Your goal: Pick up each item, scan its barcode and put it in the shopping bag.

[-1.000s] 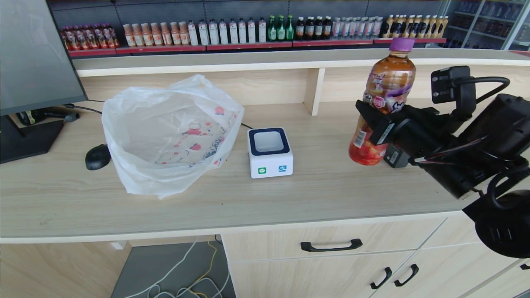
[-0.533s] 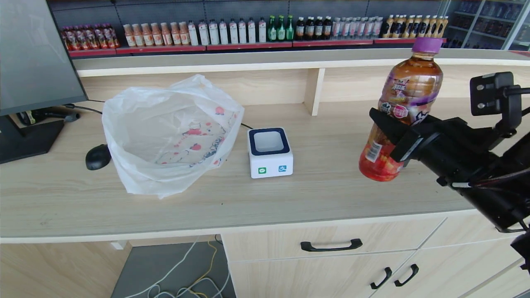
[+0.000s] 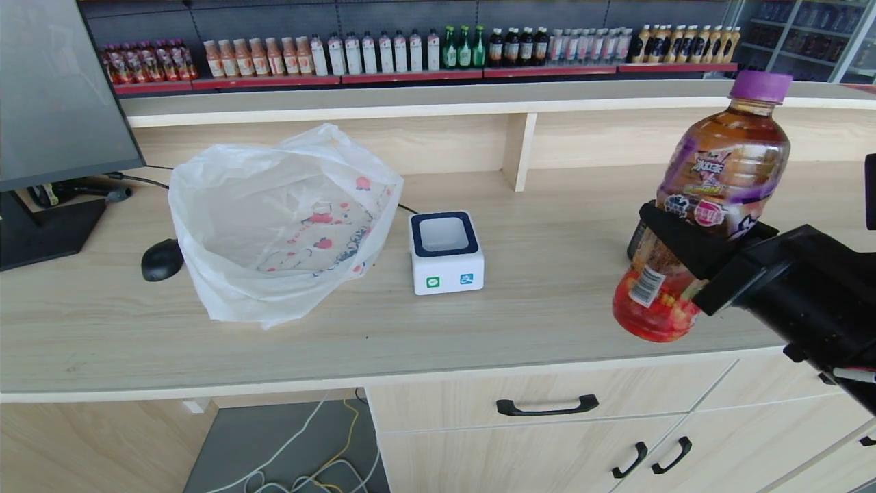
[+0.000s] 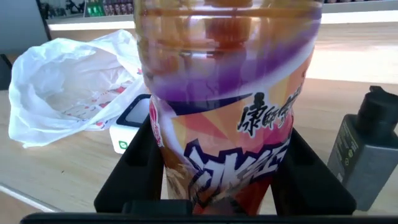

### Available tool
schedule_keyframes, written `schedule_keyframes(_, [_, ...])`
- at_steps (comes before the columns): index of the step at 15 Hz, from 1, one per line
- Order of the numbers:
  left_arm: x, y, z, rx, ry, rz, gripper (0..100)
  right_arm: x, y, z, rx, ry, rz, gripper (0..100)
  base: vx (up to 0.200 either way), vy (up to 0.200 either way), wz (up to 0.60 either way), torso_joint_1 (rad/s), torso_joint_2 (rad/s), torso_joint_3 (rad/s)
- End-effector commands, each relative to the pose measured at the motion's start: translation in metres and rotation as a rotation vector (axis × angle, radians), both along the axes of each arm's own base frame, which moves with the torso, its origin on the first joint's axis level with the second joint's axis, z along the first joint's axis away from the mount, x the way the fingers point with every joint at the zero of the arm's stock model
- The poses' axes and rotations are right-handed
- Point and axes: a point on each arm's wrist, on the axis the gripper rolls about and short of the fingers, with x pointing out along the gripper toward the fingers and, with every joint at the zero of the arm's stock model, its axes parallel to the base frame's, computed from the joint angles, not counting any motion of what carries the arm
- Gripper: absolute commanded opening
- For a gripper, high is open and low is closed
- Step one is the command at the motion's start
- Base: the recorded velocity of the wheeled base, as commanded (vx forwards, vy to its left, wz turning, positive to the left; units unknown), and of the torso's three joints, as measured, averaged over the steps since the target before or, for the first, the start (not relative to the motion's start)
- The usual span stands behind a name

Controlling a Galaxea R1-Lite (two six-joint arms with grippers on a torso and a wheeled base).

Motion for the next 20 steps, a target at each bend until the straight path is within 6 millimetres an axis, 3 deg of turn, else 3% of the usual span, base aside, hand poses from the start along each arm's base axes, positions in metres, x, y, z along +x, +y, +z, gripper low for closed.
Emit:
schedule_keyframes(1, [0.000, 0.000, 0.000, -0.002, 0.000, 0.000, 100, -0.011, 0.013, 0.000, 0.034, 0.018, 0.092, 0, 0.000, 0.000, 0.00, 0.000, 0.00, 0.000])
schedule_keyframes(2, [0.000, 0.000, 0.000, 0.000, 0.000, 0.000, 100, -0.015, 0.021, 0.000, 0.078, 0.045, 0.152, 0, 0.000, 0.000, 0.00, 0.000, 0.00, 0.000])
schedule_keyframes(14, [0.000, 0.000, 0.000, 0.000, -0.002, 0.000, 100, -0.020, 0.033, 0.009, 0.322, 0.181, 0.637, 0, 0.000, 0.000, 0.00, 0.000, 0.00, 0.000])
schedule_keyframes(20, [0.000, 0.000, 0.000, 0.000, -0.002, 0.000, 100, -0.023, 0.065, 0.005, 0.400, 0.174, 0.799, 0, 0.000, 0.000, 0.00, 0.000, 0.00, 0.000])
